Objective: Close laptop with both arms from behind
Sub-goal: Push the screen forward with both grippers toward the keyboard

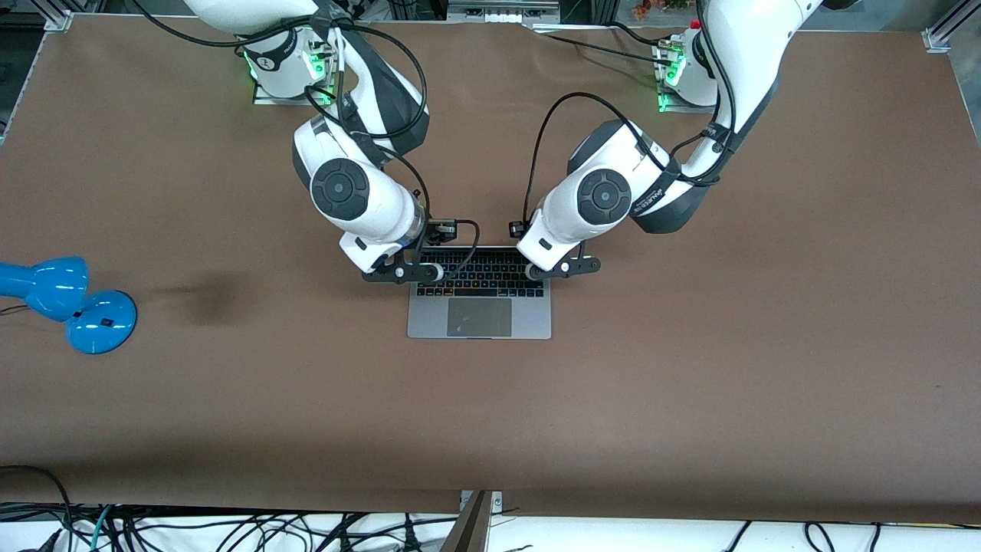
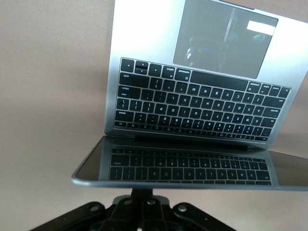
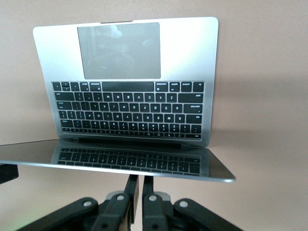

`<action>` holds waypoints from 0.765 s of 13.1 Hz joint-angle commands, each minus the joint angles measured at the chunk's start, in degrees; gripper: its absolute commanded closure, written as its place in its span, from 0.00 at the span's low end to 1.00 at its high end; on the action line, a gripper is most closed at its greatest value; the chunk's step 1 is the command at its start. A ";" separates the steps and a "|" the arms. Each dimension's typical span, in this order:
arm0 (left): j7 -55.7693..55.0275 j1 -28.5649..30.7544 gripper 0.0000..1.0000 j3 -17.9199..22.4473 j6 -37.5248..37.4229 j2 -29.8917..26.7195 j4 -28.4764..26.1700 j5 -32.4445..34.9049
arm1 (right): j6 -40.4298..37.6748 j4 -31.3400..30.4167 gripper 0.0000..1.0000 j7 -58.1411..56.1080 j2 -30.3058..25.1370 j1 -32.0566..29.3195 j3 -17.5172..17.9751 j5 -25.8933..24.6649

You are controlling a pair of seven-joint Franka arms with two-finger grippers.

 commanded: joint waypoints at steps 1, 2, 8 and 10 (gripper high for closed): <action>-0.03 -0.66 1.00 0.94 -0.92 1.35 2.01 1.44 | 1.44 -0.04 0.90 -1.22 0.56 0.11 -0.68 -0.75; -0.03 -0.66 1.00 1.03 -0.92 1.87 2.88 1.44 | 1.97 -0.04 0.90 -1.31 0.64 0.11 -0.68 -0.75; -0.03 -0.83 1.00 1.12 -1.10 6.44 7.02 3.11 | 6.02 -0.04 0.90 -2.81 2.75 0.20 -1.12 -0.83; -0.03 -0.92 1.00 1.56 -1.10 6.89 7.02 3.11 | 7.07 -0.04 0.90 -2.98 3.72 0.29 -1.38 -2.14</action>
